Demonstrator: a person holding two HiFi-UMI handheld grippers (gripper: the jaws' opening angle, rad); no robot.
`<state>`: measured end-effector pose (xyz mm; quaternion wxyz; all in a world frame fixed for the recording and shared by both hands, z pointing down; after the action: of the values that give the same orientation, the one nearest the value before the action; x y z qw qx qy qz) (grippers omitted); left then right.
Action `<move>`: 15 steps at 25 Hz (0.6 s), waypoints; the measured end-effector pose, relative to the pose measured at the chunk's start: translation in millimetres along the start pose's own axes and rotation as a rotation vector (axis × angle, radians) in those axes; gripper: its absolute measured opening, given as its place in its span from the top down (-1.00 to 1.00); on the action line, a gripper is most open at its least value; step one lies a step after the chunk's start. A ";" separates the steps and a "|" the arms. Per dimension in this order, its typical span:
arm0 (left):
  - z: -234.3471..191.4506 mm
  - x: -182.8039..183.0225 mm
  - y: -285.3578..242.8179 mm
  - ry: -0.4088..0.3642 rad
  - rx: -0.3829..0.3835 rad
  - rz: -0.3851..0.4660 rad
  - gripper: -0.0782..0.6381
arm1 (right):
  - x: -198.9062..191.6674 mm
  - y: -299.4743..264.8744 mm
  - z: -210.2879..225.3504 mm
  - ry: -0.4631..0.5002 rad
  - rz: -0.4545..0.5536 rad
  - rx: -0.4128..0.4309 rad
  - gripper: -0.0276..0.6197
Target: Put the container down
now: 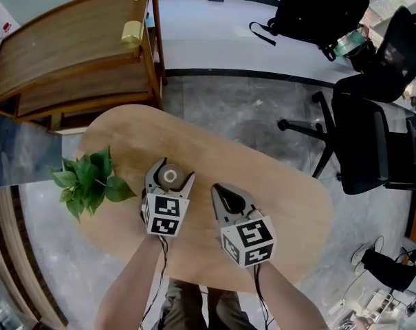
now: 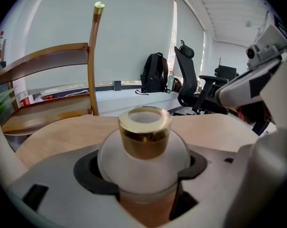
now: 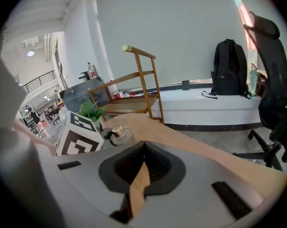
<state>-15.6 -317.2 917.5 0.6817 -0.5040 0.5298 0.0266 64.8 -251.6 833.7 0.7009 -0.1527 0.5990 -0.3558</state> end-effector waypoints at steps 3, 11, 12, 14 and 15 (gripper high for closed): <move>2.4 -7.4 -1.6 -0.014 -0.002 -0.004 -0.14 | -4.5 -4.8 0.1 -0.018 -0.004 -0.004 0.93; 8.7 -11.6 -4.6 -0.124 -0.005 0.018 -0.15 | -14.5 -6.2 -0.6 -0.030 -0.016 -0.004 0.93; 9.2 -12.2 -4.7 -0.113 -0.011 0.019 -0.15 | -15.0 -5.8 -0.6 -0.031 -0.016 -0.005 0.93; 9.7 -13.6 -4.7 -0.077 -0.027 0.018 -0.17 | -14.8 -4.6 -1.0 -0.032 -0.016 -0.006 0.93; 9.8 -14.9 -4.3 -0.063 -0.032 0.012 -0.18 | -14.3 -3.9 -1.5 -0.031 -0.015 -0.006 0.93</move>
<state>-12.9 -304.9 930.8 0.6896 -0.5106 0.5107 0.0551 61.7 -244.2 846.4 0.7070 -0.1651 0.5879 -0.3568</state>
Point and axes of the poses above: the fingertips, and each gripper's own axes: y backward along the fingers, z to its right, x out of its top, the point moved 2 cm from there along y, backward along the fingers, and after that the axes turned 1 degree about z, right-handed, at the moved point
